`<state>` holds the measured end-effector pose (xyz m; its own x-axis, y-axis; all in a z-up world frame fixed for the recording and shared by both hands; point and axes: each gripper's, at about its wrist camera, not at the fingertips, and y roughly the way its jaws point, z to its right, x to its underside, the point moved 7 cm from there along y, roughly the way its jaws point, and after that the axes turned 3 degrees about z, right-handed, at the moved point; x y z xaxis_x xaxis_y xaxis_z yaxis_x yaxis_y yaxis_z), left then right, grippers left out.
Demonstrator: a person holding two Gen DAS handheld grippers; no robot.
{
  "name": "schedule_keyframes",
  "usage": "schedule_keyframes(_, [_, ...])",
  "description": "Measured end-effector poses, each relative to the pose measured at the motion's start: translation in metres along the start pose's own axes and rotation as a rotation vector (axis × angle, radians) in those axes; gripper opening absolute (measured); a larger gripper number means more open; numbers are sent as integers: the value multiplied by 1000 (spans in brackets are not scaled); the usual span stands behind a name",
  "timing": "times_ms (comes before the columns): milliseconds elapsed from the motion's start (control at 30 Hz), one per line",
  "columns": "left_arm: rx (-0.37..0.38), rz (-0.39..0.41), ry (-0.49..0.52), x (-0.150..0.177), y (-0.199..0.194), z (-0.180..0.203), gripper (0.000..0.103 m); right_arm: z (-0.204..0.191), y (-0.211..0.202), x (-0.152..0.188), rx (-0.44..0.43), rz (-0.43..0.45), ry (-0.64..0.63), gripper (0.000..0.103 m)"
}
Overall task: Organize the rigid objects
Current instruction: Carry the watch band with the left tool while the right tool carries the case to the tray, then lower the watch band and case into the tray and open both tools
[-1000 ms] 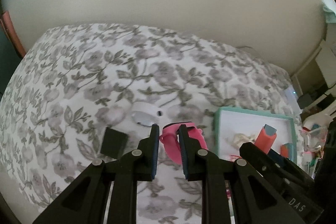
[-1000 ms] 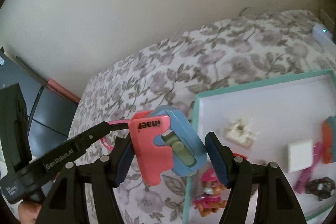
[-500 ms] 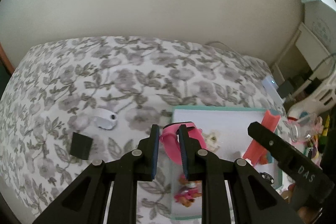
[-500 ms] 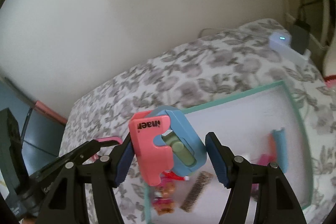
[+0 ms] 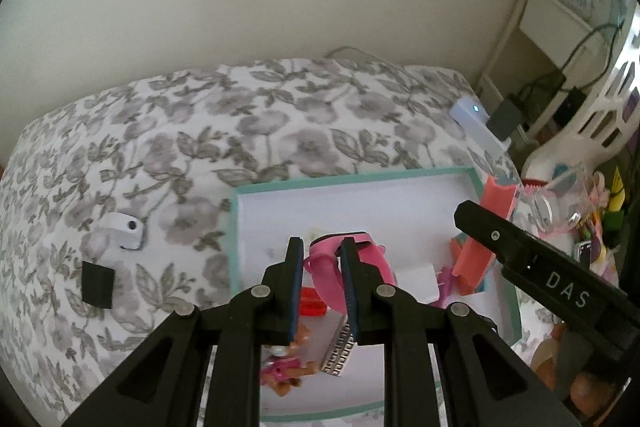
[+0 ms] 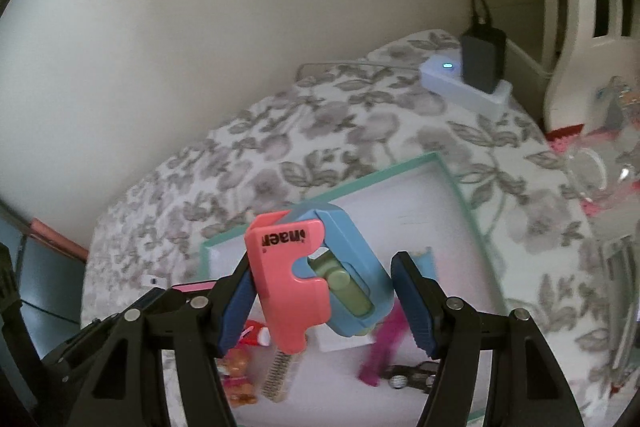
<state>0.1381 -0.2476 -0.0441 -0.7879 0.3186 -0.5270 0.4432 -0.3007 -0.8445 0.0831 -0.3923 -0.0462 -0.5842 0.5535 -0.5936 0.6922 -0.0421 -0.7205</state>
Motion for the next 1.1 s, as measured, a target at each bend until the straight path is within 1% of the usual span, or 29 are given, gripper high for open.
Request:
schedule_keyframes(133, [-7, -28, 13, 6, 12, 9, 20, 3, 3, 1, 13, -9, -12, 69])
schedule_keyframes(533, [-30, -75, 24, 16, 34, 17, 20, -2, 15, 8, 77, -47, -80, 69])
schedule_keyframes(900, [-55, -116, 34, 25, 49, 19, 20, 1, 25, 15, 126, -93, -113, 69])
schedule_keyframes(1100, [-63, -147, 26, 31, 57, 17, 20, 3, 30, 18, 140, -108, -121, 69])
